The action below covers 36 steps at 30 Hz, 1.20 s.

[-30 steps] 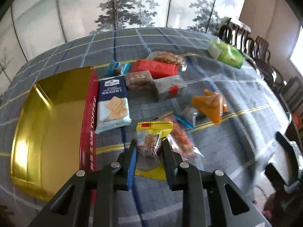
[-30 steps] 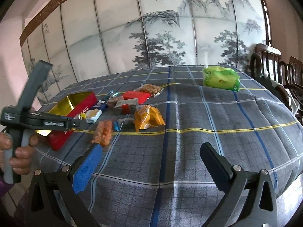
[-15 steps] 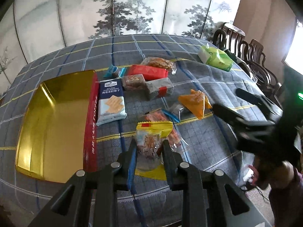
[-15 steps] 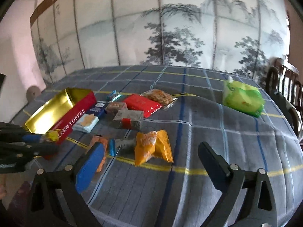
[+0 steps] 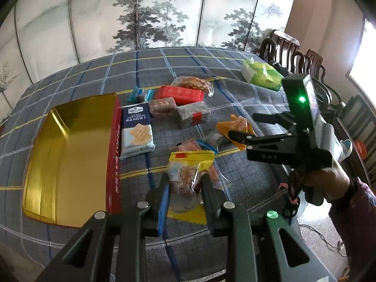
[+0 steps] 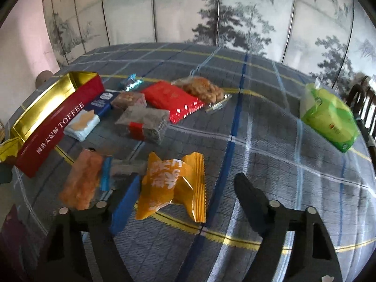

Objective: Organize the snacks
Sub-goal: 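Lift the small packet with the left gripper while the right gripper grasps the orange packet, then carry the small packet over the gold tray and release it with the left gripper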

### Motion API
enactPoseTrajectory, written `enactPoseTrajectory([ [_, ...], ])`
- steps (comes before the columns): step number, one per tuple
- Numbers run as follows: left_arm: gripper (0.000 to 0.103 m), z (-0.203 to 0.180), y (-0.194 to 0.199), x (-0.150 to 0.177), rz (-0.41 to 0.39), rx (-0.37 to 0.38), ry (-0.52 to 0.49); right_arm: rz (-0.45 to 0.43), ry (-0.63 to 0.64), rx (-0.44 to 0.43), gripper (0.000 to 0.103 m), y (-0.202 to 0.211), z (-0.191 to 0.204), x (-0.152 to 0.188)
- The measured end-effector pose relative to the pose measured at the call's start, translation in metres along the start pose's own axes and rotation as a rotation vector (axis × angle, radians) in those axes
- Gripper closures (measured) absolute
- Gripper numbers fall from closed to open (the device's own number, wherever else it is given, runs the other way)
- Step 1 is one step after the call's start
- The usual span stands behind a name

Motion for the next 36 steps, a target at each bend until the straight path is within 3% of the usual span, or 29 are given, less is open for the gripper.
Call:
enactPoseTrajectory([
  [2,0.077,0.000,0.000,0.000,-0.001,-0.001,0.001,0.045,-0.015,-0.033,0.066,-0.008,0.000,0.003],
  [5,0.077,0.001,0.000,0.000,-0.001,-0.003,0.005,0.041,-0.039,-0.031,0.070,-0.006,-0.004,0.005],
  [9,0.077,0.003,0.000,-0.001,-0.005,-0.013,0.006,-0.045,-0.082,0.002,0.070,0.010,-0.016,0.004],
  [12,0.077,0.006,0.002,-0.001,-0.009,-0.023,0.008,-0.090,-0.190,0.041,0.070,0.016,-0.045,0.000],
  [18,0.077,0.017,0.009,-0.003,-0.027,-0.068,0.016,-0.084,-0.375,0.113,0.070,0.013,-0.094,0.002],
  [36,0.077,0.089,0.021,0.000,-0.035,-0.234,0.065,-0.079,-0.387,0.146,0.069,0.007,-0.104,0.001],
])
Point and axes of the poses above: each gripper's, at about its wrist camera, not at the fingertips, and y roughly against the way its jaws point, z to its left, x to its underside, the point moved 7 cm from there along -y, roughly the way its jaws point, and after that the axes turned 12 degrees about -y, right-handed, at the moved point
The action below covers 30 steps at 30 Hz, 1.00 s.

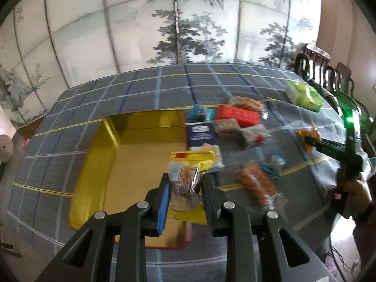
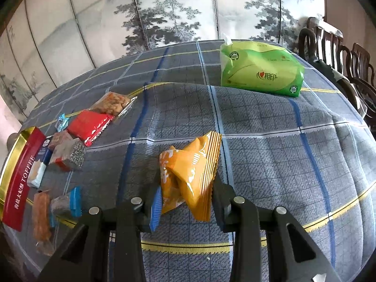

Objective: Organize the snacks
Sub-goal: 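Carry the small packet over the gold tray and release it with the left gripper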

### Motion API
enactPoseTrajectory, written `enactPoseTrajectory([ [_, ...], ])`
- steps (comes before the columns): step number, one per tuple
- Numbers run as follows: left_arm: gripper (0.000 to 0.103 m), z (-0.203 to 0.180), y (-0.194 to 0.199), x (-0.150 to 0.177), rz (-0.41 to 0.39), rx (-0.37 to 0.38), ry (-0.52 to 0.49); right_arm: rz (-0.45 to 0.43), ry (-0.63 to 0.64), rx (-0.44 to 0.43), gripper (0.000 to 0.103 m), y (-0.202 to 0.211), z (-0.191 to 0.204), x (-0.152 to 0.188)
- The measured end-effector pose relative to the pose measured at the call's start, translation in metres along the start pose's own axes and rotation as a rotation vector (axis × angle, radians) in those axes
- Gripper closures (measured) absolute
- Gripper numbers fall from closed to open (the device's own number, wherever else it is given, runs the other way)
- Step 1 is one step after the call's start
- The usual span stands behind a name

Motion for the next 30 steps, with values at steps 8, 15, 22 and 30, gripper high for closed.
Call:
enactPoseTrajectory([
  [8,0.077,0.047,-0.025,0.002,0.036,-0.106,-0.007,0.000,0.003,0.005,0.069,0.000,0.001,0.001],
  [15,0.077,0.079,-0.057,0.001,0.084,-0.157,-0.020,-0.001,0.011,0.014,0.069,0.000,0.000,0.002],
  [22,0.077,0.107,-0.093,0.002,0.155,-0.156,-0.006,0.000,0.030,0.037,0.068,0.000,0.002,0.003],
  [30,0.077,0.120,-0.114,0.000,0.194,-0.156,-0.016,0.002,0.038,0.045,0.067,0.000,0.002,0.003],
])
Point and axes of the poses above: each gripper's, at about its wrist camera, not at the fingertips, and y roughly against the way its jaws point, z to its left, x to its underside, the point moved 7 cm from there along -y, roughly the way its jaws point, and after that the axes turned 12 degrees about -y, right-handed, at the moved point
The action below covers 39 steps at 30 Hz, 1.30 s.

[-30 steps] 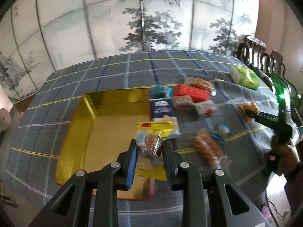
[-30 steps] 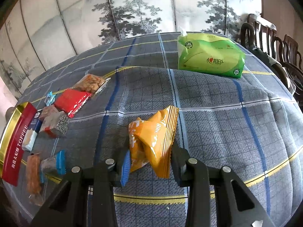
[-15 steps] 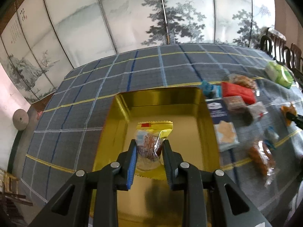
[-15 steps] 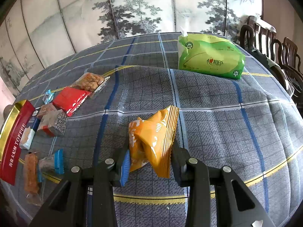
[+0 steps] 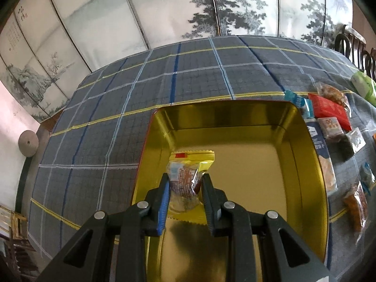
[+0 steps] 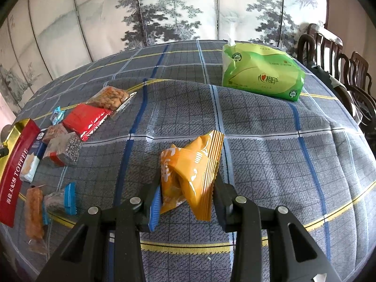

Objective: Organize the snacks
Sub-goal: 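Carry the small packet over the gold tray and release it with the left gripper, then carry the orange packet to the gold tray and release it with the right gripper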

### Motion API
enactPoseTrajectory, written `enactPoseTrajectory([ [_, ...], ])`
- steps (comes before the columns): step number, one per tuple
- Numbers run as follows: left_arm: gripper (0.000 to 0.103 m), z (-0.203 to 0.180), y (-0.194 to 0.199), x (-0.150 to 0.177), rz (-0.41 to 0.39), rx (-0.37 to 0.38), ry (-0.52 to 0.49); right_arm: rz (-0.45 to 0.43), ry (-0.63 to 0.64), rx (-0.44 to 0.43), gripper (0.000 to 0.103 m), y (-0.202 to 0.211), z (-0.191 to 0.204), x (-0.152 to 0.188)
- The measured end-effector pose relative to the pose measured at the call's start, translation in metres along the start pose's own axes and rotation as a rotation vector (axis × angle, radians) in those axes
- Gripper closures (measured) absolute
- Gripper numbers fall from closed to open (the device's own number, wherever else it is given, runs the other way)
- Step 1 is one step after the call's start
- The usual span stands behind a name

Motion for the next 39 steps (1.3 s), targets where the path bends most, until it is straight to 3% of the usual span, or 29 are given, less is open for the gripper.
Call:
enactPoseTrajectory([
  [13,0.074,0.013,-0.024,-0.013,0.056,-0.017,-0.011,0.000,0.008,0.010,0.067,0.000,0.002,0.001],
  [17,0.069,0.014,-0.023,-0.015,0.047,-0.035,-0.010,0.000,0.007,0.009,0.067,0.000,0.001,0.001],
  [20,0.058,0.015,-0.015,-0.015,0.010,-0.049,-0.002,0.000,0.008,0.010,0.067,0.000,0.001,0.001],
  [26,0.057,0.016,0.008,-0.007,-0.027,-0.055,0.035,-0.001,0.005,0.010,0.067,0.000,0.002,0.001],
  [33,0.056,0.007,0.058,0.011,-0.082,-0.115,0.042,-0.022,-0.011,0.018,0.067,0.005,-0.001,0.000],
  [39,0.056,0.000,0.089,0.027,-0.113,-0.113,0.055,-0.026,-0.006,-0.039,0.067,0.021,0.024,0.012],
])
Point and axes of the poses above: each gripper's, at about its wrist camera, not at the fingertips, and y roughly against the way its jaws point, z to its left, x to its underside, the point moved 7 cm from there along -y, roughly the way its jaws point, and after that the axes turned 12 degrees about -y, right-handed, at the moved point
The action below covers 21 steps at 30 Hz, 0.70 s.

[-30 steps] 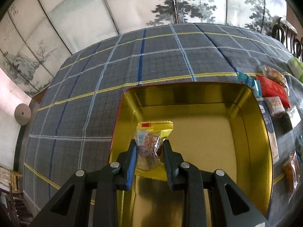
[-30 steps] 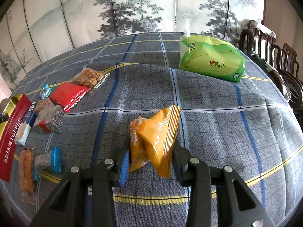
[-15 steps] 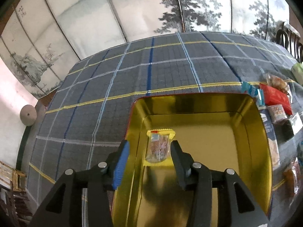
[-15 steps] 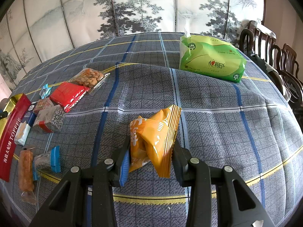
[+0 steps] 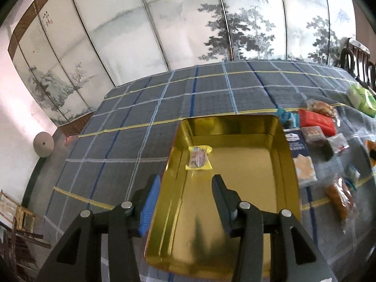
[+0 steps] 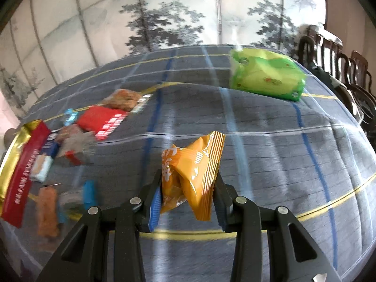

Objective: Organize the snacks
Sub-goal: 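Carry the orange packet to the gold tray and release it with the right gripper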

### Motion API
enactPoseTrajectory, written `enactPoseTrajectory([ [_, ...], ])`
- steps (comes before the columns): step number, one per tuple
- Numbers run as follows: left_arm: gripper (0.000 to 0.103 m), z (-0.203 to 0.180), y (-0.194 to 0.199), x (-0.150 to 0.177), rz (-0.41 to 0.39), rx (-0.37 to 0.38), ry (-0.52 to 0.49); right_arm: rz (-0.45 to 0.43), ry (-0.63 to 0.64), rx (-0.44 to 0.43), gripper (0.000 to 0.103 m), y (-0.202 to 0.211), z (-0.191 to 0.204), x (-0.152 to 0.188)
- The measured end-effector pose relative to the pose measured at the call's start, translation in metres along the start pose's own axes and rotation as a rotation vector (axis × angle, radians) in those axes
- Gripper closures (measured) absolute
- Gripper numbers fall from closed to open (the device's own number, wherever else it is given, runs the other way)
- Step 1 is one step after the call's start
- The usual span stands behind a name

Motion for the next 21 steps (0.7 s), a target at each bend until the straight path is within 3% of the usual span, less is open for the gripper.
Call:
enactPoseTrajectory([
  [5,0.056,0.001,0.019,0.014,-0.005,0.003,0.027,-0.026,0.052,-0.109,0.067,0.025,0.056,-0.008],
  [13,0.056,0.009,0.026,0.028,0.000,0.002,0.057,-0.015,0.254,-0.304,0.067,0.055,0.191,-0.006],
  [21,0.056,0.027,0.031,0.036,-0.013,0.009,0.097,0.059,0.401,-0.367,0.067,0.034,0.279,0.021],
])
Point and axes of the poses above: each gripper's, at about its wrist camera, not at the fingertips, and y roughly against the way its jaws point, z to its left, x to its underside, the point moved 7 cm from there along -y, roughly the way its jaws point, and after that the axes turned 12 degrees about -y, right-handed, at the moved point
